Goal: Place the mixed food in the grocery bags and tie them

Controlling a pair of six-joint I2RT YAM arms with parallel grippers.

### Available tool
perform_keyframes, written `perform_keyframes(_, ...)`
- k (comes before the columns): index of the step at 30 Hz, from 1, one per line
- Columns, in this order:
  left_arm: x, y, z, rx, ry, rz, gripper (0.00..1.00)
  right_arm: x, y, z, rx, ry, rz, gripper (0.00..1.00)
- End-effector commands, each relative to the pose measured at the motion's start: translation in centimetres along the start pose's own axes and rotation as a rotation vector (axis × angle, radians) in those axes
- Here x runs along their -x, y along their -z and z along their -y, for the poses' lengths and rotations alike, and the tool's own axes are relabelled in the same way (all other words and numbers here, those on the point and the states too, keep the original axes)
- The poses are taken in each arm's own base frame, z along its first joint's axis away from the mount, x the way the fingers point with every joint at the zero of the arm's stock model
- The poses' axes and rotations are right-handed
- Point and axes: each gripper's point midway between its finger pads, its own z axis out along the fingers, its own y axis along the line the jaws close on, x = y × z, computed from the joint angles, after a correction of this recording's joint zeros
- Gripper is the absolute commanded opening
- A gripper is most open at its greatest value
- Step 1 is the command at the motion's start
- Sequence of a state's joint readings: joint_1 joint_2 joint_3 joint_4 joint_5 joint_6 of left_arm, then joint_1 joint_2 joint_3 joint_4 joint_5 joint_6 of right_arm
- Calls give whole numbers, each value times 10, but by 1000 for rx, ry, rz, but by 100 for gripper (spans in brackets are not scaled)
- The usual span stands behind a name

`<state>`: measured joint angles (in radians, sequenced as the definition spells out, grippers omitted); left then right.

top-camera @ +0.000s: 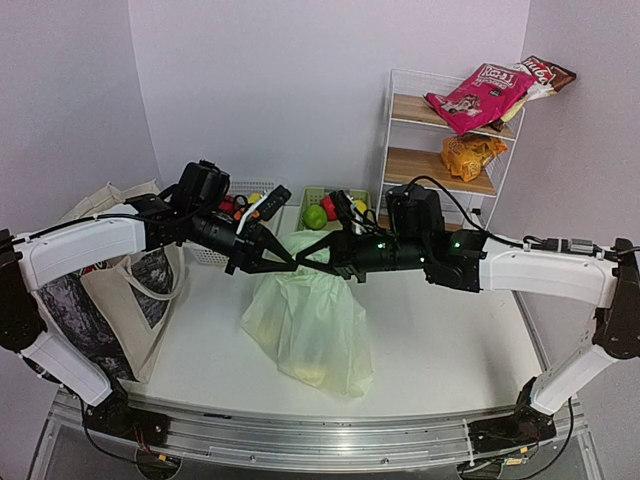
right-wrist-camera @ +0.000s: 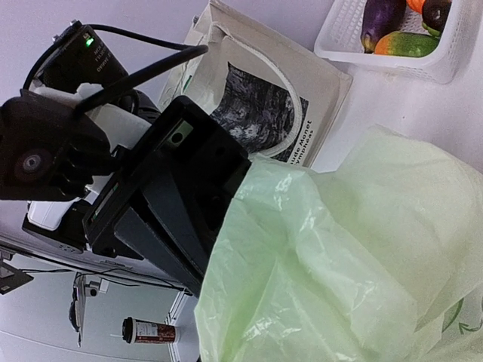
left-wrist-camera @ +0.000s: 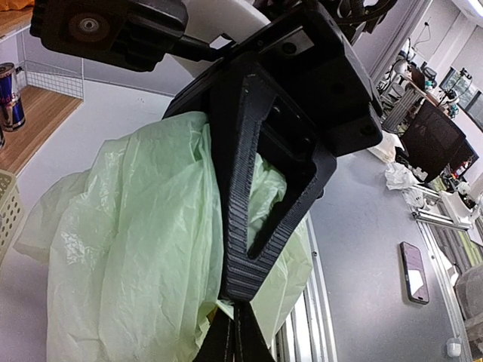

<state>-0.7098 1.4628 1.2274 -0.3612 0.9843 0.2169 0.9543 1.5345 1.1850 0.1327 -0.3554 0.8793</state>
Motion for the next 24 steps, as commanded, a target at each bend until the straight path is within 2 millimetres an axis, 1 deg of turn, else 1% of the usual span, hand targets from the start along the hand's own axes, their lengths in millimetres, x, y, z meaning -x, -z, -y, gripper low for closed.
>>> perform_keyframes(1,24,3,14,-45,-104,71,0,11,4,-37,95,57,24,0)
perform_keyframes(6,23,5,16,-44,-104,76,0,7,4,-35,98,72,11,0)
perform_keyframes(8,23,10,18,-70,-89,90,0,1,7,-43,137,141,-17,0)
perform_keyframes(9,23,14,18,-86,-69,102,6,-5,9,-48,168,190,-42,0)
perform_keyframes(10,23,16,20,-121,-50,111,14,-10,12,-52,191,239,-59,0)
perform_keyframes(12,22,18,23,-179,-25,113,27,-18,16,-56,229,339,-87,0)
perform_keyframes(13,21,17,25,-207,-15,111,32,-22,18,-57,245,385,-96,0)
perform_keyframes(15,20,16,29,-241,1,109,36,-25,19,-58,262,453,-103,0)
perform_keyframes(17,18,16,29,-254,13,103,37,-27,19,-58,268,503,-103,0)
perform_keyframes(21,15,18,38,-298,7,96,30,-27,16,-56,271,543,-104,0)
perform_keyframes(24,11,16,45,-317,-3,82,28,-25,13,-57,277,552,-105,0)
